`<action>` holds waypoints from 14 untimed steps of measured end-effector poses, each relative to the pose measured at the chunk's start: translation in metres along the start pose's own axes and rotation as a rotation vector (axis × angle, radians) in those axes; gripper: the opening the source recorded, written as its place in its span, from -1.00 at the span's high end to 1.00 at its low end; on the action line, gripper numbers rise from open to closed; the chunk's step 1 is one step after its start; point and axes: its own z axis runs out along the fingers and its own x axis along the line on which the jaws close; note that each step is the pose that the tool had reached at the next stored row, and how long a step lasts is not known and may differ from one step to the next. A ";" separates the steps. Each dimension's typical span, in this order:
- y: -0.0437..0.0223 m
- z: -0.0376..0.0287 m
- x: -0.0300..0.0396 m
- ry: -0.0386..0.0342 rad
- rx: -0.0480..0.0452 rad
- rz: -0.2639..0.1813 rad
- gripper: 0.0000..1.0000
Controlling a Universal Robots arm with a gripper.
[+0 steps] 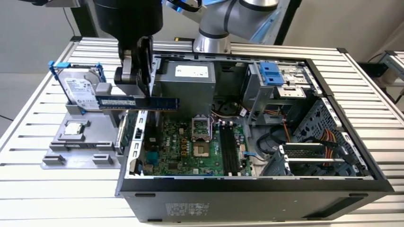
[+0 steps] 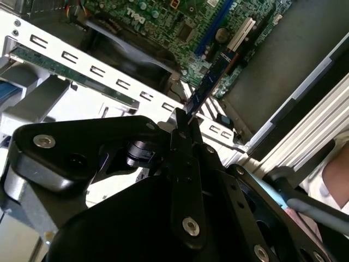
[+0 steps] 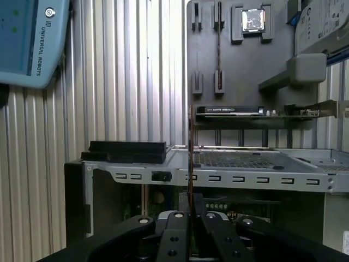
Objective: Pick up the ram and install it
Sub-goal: 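Pick up the ram and move it above insertion slot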
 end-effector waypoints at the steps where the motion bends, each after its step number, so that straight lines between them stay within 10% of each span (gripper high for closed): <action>1: -0.0003 0.0000 0.0000 0.0001 0.0000 0.000 1.00; 14: -0.0065 -0.0001 -0.0002 0.0000 0.0000 0.000 1.00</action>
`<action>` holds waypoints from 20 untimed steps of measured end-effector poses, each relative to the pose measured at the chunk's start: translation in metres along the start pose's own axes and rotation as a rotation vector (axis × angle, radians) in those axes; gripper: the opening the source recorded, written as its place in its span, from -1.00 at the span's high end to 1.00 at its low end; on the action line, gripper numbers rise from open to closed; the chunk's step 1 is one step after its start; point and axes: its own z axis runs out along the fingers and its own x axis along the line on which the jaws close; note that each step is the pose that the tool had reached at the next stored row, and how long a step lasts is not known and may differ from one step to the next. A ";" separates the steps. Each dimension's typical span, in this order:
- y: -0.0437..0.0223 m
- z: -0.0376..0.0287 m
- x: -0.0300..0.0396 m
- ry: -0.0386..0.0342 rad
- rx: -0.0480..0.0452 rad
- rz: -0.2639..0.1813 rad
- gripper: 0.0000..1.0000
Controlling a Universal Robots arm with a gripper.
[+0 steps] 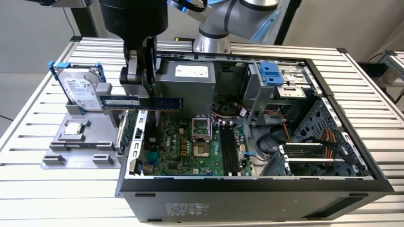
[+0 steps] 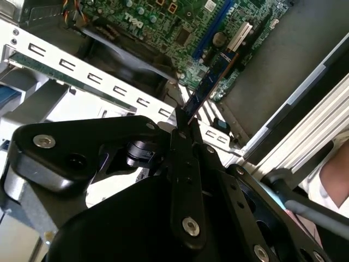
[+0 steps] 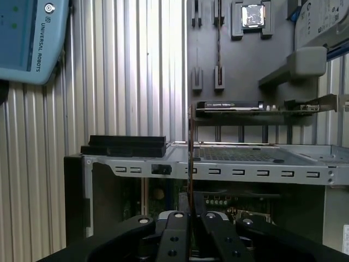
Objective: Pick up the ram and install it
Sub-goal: 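Pick up the ram and move it above insertion slot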
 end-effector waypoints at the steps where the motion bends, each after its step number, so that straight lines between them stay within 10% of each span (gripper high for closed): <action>1: -0.0005 0.0000 0.0000 0.0001 0.0000 0.000 1.00; 20: -0.0040 -0.0001 -0.0001 0.0001 -0.0001 0.000 1.00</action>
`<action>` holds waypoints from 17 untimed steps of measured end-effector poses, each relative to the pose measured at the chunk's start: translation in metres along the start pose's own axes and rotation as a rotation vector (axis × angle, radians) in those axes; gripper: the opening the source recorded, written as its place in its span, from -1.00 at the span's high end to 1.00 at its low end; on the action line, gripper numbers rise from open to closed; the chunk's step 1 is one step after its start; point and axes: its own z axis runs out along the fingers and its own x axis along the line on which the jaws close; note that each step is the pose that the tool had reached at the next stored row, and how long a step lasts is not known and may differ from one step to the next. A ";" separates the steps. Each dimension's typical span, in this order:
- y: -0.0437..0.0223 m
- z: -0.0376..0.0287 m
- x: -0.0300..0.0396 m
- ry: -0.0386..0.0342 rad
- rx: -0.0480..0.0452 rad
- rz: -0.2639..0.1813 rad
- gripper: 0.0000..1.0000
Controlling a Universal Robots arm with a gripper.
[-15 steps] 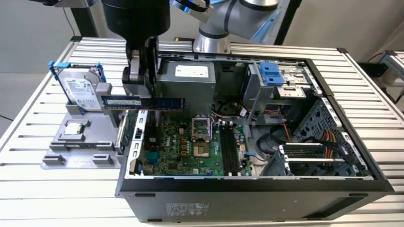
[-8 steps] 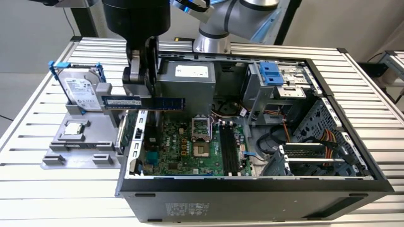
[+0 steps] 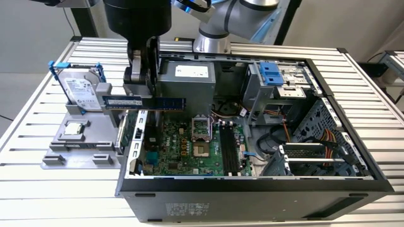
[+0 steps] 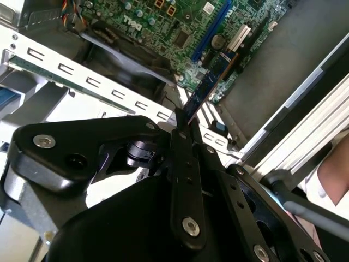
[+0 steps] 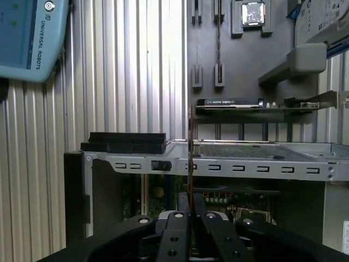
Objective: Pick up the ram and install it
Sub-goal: 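Pick up the ram and move it above insertion slot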
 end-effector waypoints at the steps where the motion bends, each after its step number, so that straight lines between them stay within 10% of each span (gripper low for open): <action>1: -0.0011 -0.0001 0.0000 0.0000 0.0000 0.000 1.00; 17: -0.0286 -0.0003 -0.0006 -0.0001 -0.0003 0.000 1.00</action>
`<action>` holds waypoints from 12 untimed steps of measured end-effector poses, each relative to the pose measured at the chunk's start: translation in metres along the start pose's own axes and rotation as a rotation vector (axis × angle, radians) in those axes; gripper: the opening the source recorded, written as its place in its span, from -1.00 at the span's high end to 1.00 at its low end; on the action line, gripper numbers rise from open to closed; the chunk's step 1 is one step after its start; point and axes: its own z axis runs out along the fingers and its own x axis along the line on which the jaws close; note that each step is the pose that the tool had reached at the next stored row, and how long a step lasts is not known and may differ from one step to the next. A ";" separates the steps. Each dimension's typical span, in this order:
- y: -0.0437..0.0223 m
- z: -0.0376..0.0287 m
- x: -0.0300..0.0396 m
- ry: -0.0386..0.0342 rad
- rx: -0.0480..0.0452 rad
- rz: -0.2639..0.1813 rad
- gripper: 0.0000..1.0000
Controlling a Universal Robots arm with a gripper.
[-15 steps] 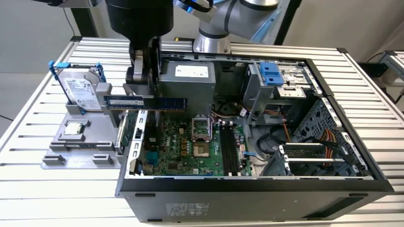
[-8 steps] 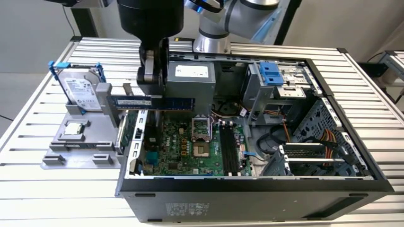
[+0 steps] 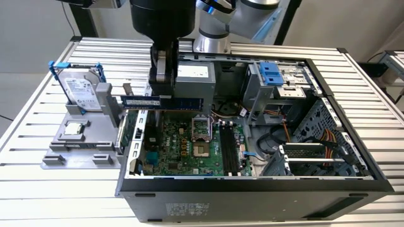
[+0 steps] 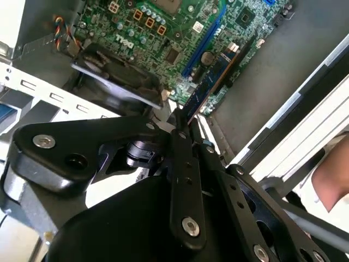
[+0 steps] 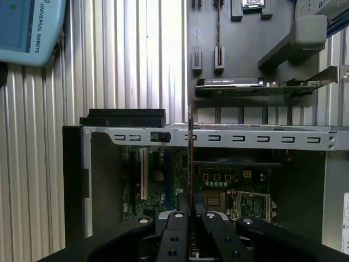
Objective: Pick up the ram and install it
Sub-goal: 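Pick up the ram and move it above insertion slot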
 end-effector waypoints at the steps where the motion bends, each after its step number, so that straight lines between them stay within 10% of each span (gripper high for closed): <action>1: -0.0011 0.0000 0.0000 0.0001 -0.0001 0.000 1.00; 12: -0.0077 -0.0001 -0.0002 0.0001 -0.0001 0.000 1.00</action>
